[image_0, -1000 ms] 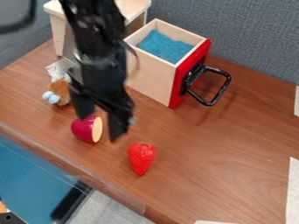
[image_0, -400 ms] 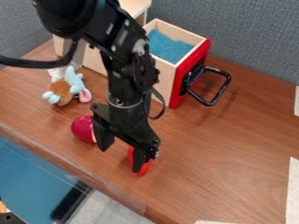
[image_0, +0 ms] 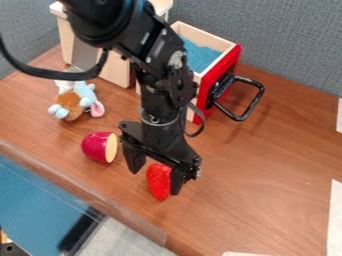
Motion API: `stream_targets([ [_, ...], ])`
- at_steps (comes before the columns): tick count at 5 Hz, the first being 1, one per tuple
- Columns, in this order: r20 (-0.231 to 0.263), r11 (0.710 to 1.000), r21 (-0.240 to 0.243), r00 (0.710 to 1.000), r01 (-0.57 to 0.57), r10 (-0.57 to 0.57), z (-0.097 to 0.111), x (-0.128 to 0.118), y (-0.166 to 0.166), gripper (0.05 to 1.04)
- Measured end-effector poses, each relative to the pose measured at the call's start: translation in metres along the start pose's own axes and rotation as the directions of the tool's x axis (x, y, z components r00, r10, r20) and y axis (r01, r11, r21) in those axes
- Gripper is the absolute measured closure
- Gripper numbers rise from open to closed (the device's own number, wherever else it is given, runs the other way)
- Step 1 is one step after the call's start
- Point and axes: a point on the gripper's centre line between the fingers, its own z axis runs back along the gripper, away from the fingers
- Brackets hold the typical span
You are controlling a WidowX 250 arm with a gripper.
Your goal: Pick the red strawberry and put it in the drawer
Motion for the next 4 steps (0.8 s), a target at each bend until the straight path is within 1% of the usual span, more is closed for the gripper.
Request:
stream_targets([
  [1, 0.012, 1.000, 0.022, 1.000, -0.012, 0.012, -0.011, 0.009, -0.004, 0.084],
  [2, -0.025, 0.998, 0.050, 0.999, -0.024, 0.025, -0.031, 0.018, -0.005, 0.084],
  [3, -0.051, 0.998, 0.068, 0.999, -0.014, 0.017, -0.044, 0.023, -0.008, 0.138],
  [4, -0.065, 0.998, 0.060, 0.998, -0.003, 0.007, -0.043, 0.023, -0.010, 0.422],
])
